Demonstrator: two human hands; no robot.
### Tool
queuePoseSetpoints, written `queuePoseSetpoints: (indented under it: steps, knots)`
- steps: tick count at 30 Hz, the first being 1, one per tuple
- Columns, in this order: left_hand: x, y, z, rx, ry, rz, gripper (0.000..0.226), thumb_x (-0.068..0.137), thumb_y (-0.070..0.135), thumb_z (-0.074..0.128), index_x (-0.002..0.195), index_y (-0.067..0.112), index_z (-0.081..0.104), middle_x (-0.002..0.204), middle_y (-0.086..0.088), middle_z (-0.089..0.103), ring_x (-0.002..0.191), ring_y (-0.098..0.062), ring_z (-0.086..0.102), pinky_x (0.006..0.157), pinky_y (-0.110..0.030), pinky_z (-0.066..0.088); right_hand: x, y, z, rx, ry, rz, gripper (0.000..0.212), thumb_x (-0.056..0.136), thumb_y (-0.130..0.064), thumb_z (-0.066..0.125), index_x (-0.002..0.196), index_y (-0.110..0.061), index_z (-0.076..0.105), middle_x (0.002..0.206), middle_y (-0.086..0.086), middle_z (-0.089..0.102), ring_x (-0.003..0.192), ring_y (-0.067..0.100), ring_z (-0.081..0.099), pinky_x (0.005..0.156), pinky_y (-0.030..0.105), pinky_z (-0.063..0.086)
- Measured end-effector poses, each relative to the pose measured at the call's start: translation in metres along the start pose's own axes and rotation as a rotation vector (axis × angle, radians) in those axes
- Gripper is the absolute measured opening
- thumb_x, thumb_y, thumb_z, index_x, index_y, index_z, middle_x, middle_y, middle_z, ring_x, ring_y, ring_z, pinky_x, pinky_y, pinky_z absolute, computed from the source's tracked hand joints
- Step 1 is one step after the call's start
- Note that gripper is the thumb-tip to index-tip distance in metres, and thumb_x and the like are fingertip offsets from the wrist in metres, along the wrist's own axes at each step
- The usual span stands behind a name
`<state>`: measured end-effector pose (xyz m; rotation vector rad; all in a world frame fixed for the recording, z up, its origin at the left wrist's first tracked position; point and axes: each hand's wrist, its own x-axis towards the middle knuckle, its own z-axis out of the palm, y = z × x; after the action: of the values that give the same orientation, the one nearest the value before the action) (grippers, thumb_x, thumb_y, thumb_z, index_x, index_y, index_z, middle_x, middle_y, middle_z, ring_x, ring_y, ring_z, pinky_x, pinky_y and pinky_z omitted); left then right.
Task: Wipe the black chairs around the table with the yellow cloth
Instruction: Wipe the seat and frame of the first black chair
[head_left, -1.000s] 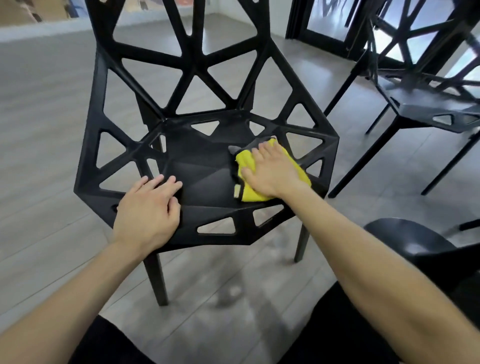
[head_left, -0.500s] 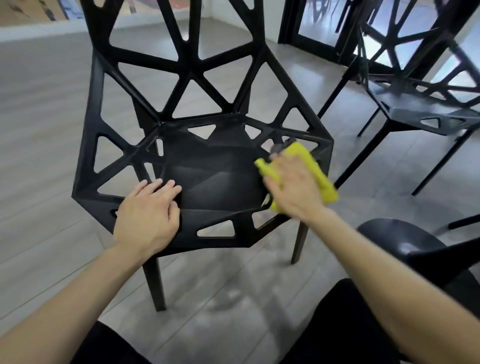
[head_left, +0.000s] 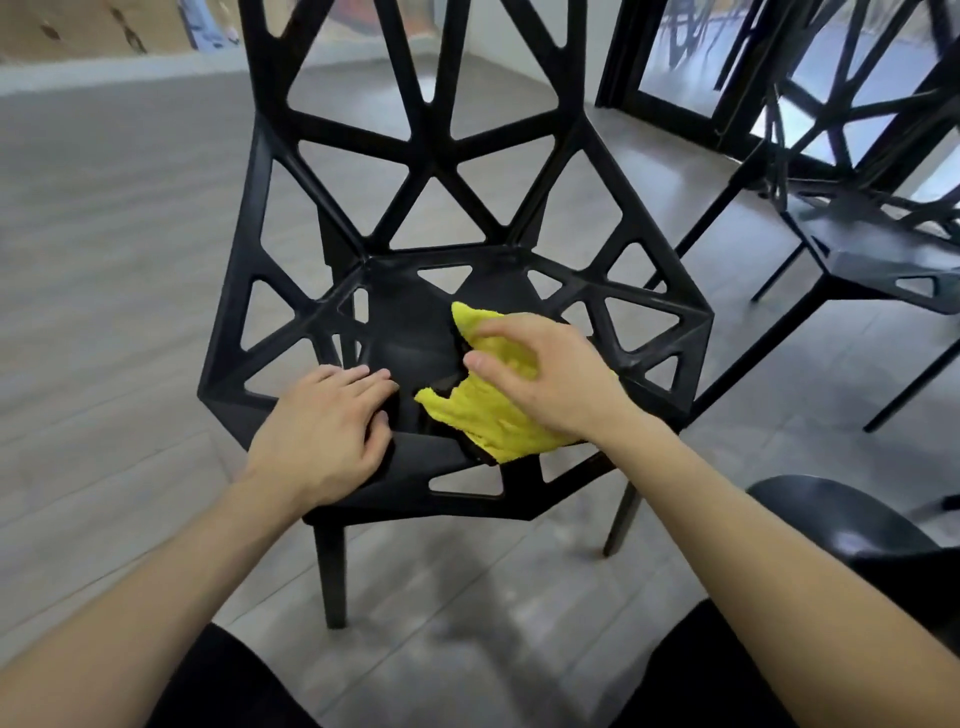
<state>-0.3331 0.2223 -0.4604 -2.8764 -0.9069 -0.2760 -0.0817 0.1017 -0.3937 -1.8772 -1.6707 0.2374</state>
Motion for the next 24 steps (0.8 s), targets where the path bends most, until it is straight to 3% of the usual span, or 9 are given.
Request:
queuePoseSetpoints:
  steps: [3,6,9,12,15,17,20,22,24]
  knots:
    - [0.0,0.001,0.001,-0.002,0.004,-0.009,0.05,0.1,0.036,0.039,0.132,0.017,0.072,0.145,-0.002,0.07,0.134,-0.022,0.064,0.113,-0.041,0.044,-0.007,0.016,-0.019,-0.076,0.262,0.1,0.037,0.094,-0.044,0.073,0.126,-0.026,0.072,0.121,-0.01,0.07,0.117,0.012,0.063,0.103,0.039,0.054]
    - [0.0,0.0,0.003,-0.019,-0.005,-0.026,0.05,0.1,0.036,0.039,0.132,0.018,0.073,0.144,-0.002,0.071,0.135,-0.021,0.064,0.115,-0.041,0.045,-0.03,0.028,-0.033,-0.234,0.197,0.4,0.061,0.087,-0.06,0.071,0.133,-0.021,0.062,0.121,0.0,0.067,0.118,0.024,0.06,0.097,0.045,0.055]
    - [0.0,0.002,0.003,-0.023,-0.015,-0.037,0.051,0.099,0.038,0.039,0.133,0.02,0.073,0.144,0.0,0.07,0.136,-0.02,0.064,0.116,-0.042,0.044,-0.051,0.036,-0.04,-0.288,0.104,0.679,0.071,0.086,-0.08,0.061,0.098,-0.01,0.062,0.089,0.004,0.067,0.088,0.027,0.063,0.072,0.038,0.051]
    - [0.005,-0.002,0.001,-0.091,-0.019,-0.104,0.047,0.098,0.039,0.042,0.13,0.027,0.075,0.142,0.008,0.071,0.133,-0.016,0.063,0.116,-0.041,0.044,-0.05,0.042,-0.034,-0.001,-0.007,0.704,0.056,0.088,-0.063,0.075,0.076,-0.012,0.053,0.07,0.002,0.053,0.068,0.021,0.054,0.058,0.034,0.038]
    - [0.027,0.01,-0.015,-0.486,-0.069,-0.287,0.031,0.107,0.03,0.052,0.124,0.031,0.077,0.131,0.016,0.072,0.127,-0.013,0.06,0.107,-0.034,0.043,-0.036,0.041,-0.027,0.124,0.094,0.574,0.025,0.091,-0.038,0.078,0.081,-0.023,0.061,0.079,-0.001,0.063,0.08,0.024,0.062,0.062,0.034,0.045]
    - [0.05,0.03,-0.027,-0.722,-0.151,-0.405,0.027,0.109,0.032,0.055,0.124,0.026,0.076,0.12,0.014,0.069,0.119,-0.013,0.059,0.096,-0.03,0.04,-0.022,0.034,-0.03,0.33,0.165,0.52,0.014,0.09,-0.031,0.079,0.087,-0.028,0.066,0.086,0.0,0.073,0.088,0.027,0.07,0.074,0.045,0.059]
    - [0.075,0.059,-0.035,-1.039,-0.212,-0.558,0.036,0.101,0.051,0.067,0.116,0.02,0.075,0.11,0.009,0.072,0.109,-0.015,0.066,0.087,-0.033,0.048,-0.003,0.014,-0.052,0.432,0.198,0.411,0.016,0.09,-0.026,0.081,0.098,-0.017,0.07,0.095,0.006,0.079,0.095,0.03,0.075,0.089,0.052,0.062]
    - [0.084,0.072,-0.036,-1.375,-0.228,-0.631,0.048,0.083,0.06,0.076,0.111,0.021,0.078,0.114,0.001,0.077,0.111,-0.019,0.069,0.094,-0.036,0.05,0.008,-0.003,-0.072,0.462,0.226,0.348,0.023,0.088,-0.02,0.084,0.097,-0.008,0.067,0.094,0.009,0.079,0.09,0.032,0.076,0.084,0.048,0.064]
    - [0.087,0.085,-0.041,-1.659,-0.307,-0.612,0.052,0.077,0.057,0.08,0.115,0.021,0.08,0.115,-0.003,0.078,0.109,-0.02,0.068,0.094,-0.033,0.05,0.017,-0.017,-0.091,0.477,0.248,0.335,0.026,0.086,-0.017,0.086,0.088,-0.01,0.061,0.088,0.012,0.078,0.077,0.028,0.074,0.074,0.042,0.06]
